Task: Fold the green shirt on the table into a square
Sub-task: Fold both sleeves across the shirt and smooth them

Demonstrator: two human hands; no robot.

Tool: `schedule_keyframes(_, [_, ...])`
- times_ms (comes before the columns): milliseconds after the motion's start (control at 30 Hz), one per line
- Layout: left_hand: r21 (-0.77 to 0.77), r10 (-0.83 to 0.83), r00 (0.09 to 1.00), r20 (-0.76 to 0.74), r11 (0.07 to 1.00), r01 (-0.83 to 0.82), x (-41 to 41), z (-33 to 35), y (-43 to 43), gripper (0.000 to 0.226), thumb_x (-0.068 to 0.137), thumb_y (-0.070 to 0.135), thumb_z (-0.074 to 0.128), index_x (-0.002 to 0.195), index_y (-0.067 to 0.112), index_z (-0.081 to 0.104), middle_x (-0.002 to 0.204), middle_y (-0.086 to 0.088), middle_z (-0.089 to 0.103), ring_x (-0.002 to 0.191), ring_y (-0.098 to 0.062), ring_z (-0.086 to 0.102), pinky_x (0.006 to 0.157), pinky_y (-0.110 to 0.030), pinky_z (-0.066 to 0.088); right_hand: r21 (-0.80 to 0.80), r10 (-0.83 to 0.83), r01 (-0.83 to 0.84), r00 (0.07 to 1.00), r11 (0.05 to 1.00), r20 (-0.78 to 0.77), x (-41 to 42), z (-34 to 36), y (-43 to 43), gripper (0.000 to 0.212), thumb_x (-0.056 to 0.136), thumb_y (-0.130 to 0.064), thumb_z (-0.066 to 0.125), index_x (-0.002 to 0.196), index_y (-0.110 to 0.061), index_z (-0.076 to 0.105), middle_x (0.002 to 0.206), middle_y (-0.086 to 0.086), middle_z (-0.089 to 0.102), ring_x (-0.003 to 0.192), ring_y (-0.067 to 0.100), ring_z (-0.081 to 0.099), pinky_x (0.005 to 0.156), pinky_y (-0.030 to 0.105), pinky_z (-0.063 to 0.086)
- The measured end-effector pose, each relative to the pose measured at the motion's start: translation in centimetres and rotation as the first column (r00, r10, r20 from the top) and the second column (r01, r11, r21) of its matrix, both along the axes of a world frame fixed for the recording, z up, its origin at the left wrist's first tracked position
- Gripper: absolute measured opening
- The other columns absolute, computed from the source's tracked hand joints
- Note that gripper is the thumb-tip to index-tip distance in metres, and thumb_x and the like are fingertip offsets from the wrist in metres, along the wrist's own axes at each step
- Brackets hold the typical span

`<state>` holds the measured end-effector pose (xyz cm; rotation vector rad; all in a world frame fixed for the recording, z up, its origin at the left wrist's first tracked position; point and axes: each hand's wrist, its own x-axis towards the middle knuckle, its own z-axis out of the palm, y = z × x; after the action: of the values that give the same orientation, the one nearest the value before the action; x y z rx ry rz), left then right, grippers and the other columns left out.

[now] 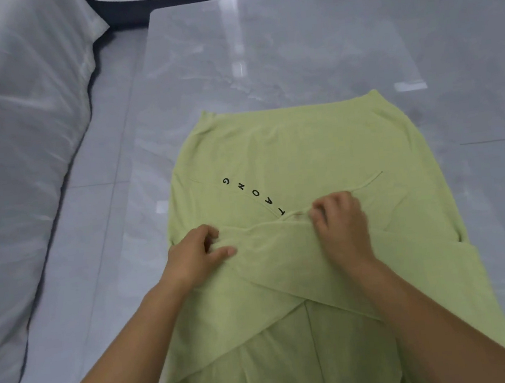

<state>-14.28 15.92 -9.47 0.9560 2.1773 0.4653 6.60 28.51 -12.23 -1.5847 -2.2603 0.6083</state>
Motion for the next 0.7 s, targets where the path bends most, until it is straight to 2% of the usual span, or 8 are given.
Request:
schedule_keyframes(67, [-0.038, -0.064, 0.998, 0.003, 0.997, 0.064, -0.8, 0.3, -0.7, 0.04, 0.07, 0.033, 0.078, 0.1, 0.022, 0.052, 0.077, 0.01, 0.05, 0.072, -0.007, 0.05, 0.093, -0.033, 0.035, 0.073, -0.161, 0.151, 0.975, 0.986, 0.154, 2.1, 0.2, 2.2, 0.037, 0.081, -0.023, 0.062, 0.113, -0.005, 0.057, 0.124, 0.022, 0.049, 0.114, 0.04, 0.044, 0.092, 0.047, 0.036])
schedule_keyframes(200, [-0.115, -0.24, 0.971, -0.027, 0.965, 0.235, -1.8, 0.1, -0.8, 0.031, 0.071, 0.027, 0.077, 0.081, 0.021, 0.048, 0.07, 0.008, 0.044, 0.072, -0.017, 0.044, 0.076, -0.027, 0.033, -0.169, -0.35, 0.41, 0.888, 0.896, 0.299, 5.6, 1.6, 7.1, 0.062, 0.074, -0.041, 0.071, 0.117, -0.001, 0.049, 0.126, 0.024, 0.046, 0.116, 0.04, 0.042, 0.094, 0.045, 0.036])
schedule_keyframes(267, [-0.056, -0.255, 0.966, -0.041, 0.966, 0.253, -2.1, -0.1, -1.0, 0.037, 0.076, 0.022, 0.073, 0.066, 0.021, 0.037, 0.071, 0.007, 0.042, 0.069, -0.017, 0.039, 0.068, -0.027, 0.03, -0.271, -0.304, 0.368, 0.919, 0.889, 0.25, 5.8, 2.3, 8.6, 0.061, 0.072, -0.041, 0.073, 0.116, -0.003, 0.053, 0.126, 0.023, 0.048, 0.117, 0.04, 0.043, 0.096, 0.045, 0.037])
schedule_keyframes(367, [0.096, -0.134, 0.987, 0.092, 0.988, 0.125, -2.5, -0.3, -2.1, 0.041, 0.077, 0.017, 0.072, 0.065, 0.019, 0.033, 0.066, 0.011, 0.041, 0.059, -0.005, 0.034, 0.057, -0.022, 0.029, -0.246, -0.225, 0.23, 0.973, 0.942, 0.048, 5.4, 3.7, 9.8, 0.067, 0.064, -0.05, 0.067, 0.109, -0.002, 0.059, 0.123, 0.022, 0.049, 0.115, 0.037, 0.044, 0.097, 0.046, 0.037])
schedule_keyframes(467, [0.21, 0.05, 0.99, 0.133, 0.975, -0.078, -2.7, -0.4, -3.6, 0.032, 0.077, 0.026, 0.073, 0.068, 0.017, 0.043, 0.062, 0.009, 0.047, 0.054, -0.003, 0.039, 0.051, -0.016, 0.032, -0.196, -0.241, 0.185, 0.917, 0.963, -0.317, 4.4, 5.3, 10.7, 0.043, 0.072, -0.035, 0.07, 0.087, 0.002, 0.056, 0.09, 0.019, 0.06, 0.08, 0.025, 0.053, 0.074, 0.039, 0.045])
schedule_keyframes(533, [0.25, 0.161, 0.986, 0.046, 0.954, -0.168, -2.5, -0.7, -4.1, 0.027, 0.076, 0.034, 0.07, 0.073, 0.019, 0.047, 0.067, 0.004, 0.052, 0.06, -0.011, 0.045, 0.057, -0.023, 0.036, -0.138, -0.249, 0.21, 0.882, 0.968, -0.399, 3.6, 5.5, 11.4, 0.019, 0.08, -0.026, 0.067, 0.079, -0.012, 0.053, 0.073, -0.002, 0.052, 0.067, 0.012, 0.045, 0.063, 0.029, 0.039])
schedule_keyframes(633, [0.202, 0.179, 0.967, -0.181, 0.969, -0.142, -1.6, -1.4, -3.7, 0.02, 0.084, 0.032, 0.065, 0.084, 0.018, 0.05, 0.07, 0.003, 0.056, 0.073, -0.024, 0.051, 0.067, -0.033, 0.039, -0.141, -0.266, 0.229, 0.886, 0.963, -0.379, 2.0, 3.9, 11.6, 0.009, 0.086, -0.022, 0.059, 0.094, -0.018, 0.057, 0.086, -0.005, 0.054, 0.085, 0.018, 0.05, 0.071, 0.022, 0.035])
schedule_keyframes(700, [0.188, 0.147, 0.943, -0.3, 0.978, -0.093, -0.7, -1.4, -3.0, 0.022, 0.088, 0.034, 0.058, 0.088, 0.013, 0.053, 0.07, 0.001, 0.056, 0.072, -0.025, 0.048, 0.076, -0.034, 0.038, -0.227, -0.284, 0.222, 0.911, 0.948, -0.297, 1.7, 1.9, 11.3, 0.031, 0.086, -0.019, 0.057, 0.117, -0.011, 0.056, 0.111, 0.005, 0.058, 0.106, 0.024, 0.053, 0.086, 0.025, 0.037])
